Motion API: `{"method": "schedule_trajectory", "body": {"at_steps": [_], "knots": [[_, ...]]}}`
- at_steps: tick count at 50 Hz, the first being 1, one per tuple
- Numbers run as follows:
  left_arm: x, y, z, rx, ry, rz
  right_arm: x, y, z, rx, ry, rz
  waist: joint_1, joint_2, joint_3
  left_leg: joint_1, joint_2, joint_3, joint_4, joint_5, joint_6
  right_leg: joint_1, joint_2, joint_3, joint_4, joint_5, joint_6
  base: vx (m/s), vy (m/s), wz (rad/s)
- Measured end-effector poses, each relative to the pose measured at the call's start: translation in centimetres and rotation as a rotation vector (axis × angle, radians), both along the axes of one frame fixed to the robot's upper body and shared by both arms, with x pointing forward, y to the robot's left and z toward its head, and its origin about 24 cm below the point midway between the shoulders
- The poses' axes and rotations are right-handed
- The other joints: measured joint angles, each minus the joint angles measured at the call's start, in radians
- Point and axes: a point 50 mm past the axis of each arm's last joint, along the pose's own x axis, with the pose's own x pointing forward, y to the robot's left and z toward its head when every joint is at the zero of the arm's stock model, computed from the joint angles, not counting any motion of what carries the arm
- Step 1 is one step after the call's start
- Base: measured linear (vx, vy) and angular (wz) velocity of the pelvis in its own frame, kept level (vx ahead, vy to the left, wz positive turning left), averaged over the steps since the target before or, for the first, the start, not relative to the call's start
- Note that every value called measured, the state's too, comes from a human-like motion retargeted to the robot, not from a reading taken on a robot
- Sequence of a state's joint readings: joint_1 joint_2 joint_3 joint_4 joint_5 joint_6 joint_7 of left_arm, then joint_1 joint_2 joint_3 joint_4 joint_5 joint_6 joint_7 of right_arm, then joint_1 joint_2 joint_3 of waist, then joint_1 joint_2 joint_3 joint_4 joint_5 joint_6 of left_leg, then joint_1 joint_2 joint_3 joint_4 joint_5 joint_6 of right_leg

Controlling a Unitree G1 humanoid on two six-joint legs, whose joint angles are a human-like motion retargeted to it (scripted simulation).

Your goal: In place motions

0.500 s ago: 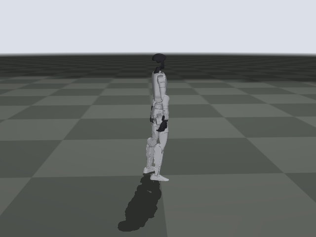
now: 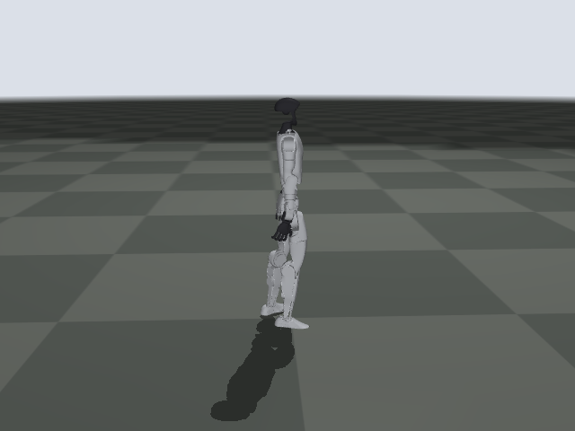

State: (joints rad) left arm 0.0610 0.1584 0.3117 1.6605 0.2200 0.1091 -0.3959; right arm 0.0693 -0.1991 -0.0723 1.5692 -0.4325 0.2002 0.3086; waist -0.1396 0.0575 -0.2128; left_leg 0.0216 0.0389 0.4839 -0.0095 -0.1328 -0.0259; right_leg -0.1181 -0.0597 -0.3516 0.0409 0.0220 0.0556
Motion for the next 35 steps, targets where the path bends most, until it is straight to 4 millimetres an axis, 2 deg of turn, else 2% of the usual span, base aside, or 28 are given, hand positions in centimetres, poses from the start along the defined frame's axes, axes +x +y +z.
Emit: {"method": "schedule_trajectory", "body": {"at_steps": [6,12,18,28,32,35], "knots": [[2.0,-0.5,-0.3,-0.009,-0.071,0.006,4.7,1.2,-0.7,0.083,-0.187,0.044,-0.009,0.006,-0.005,0.000,0.003,0.013,-0.001,-0.004,-0.003,-0.015,0.005,0.016,0.005,0.007,-0.004,-0.01,0.00,-0.08],[3.5,-0.9,-0.5,-0.032,-0.119,-0.040,6.1,1.8,-0.7,0.140,-0.235,0.071,-0.011,0.003,-0.012,-0.007,0.001,0.001,0.003,-0.007,-0.004,-0.019,0.000,0.007,0.005,0.008,-0.006,0.00,0.00,0.00],[3.4,-1.2,-0.5,-0.035,-0.121,-0.049,4.4,1.3,-0.6,0.106,-0.180,0.068,-0.013,0.002,-0.019,-0.015,0.000,-0.010,0.005,-0.007,-0.004,-0.020,-0.003,-0.006,0.009,0.002,-0.006,0.00,0.00,0.00],[0.7,-0.8,-0.2,-0.017,-0.023,-0.021,-0.8,0.6,0.2,0.079,0.009,-0.032,-0.009,-0.003,-0.022,-0.010,-0.004,-0.016,-0.001,-0.002,-0.005,-0.007,-0.005,-0.015,0.004,-0.003,-0.005,0.00,0.00,-0.04],[-0.2,-0.5,0.0,0.003,0.010,0.010,-1.7,0.4,0.4,0.060,0.028,-0.059,0.098,-0.012,-0.030,0.003,0.005,0.095,-0.009,-0.009,-0.016,-0.014,0.017,0.093,0.017,-0.025,0.002,0.01,0.01,-1.25],[-0.6,-0.3,0.1,0.009,0.023,0.026,-2.0,0.5,0.4,0.042,0.021,-0.102,0.109,-0.010,-0.030,0.006,0.007,0.105,-0.012,-0.007,-0.018,-0.017,0.018,0.103,0.018,-0.024,0.004,0.01,0.00,-0.05]]}}
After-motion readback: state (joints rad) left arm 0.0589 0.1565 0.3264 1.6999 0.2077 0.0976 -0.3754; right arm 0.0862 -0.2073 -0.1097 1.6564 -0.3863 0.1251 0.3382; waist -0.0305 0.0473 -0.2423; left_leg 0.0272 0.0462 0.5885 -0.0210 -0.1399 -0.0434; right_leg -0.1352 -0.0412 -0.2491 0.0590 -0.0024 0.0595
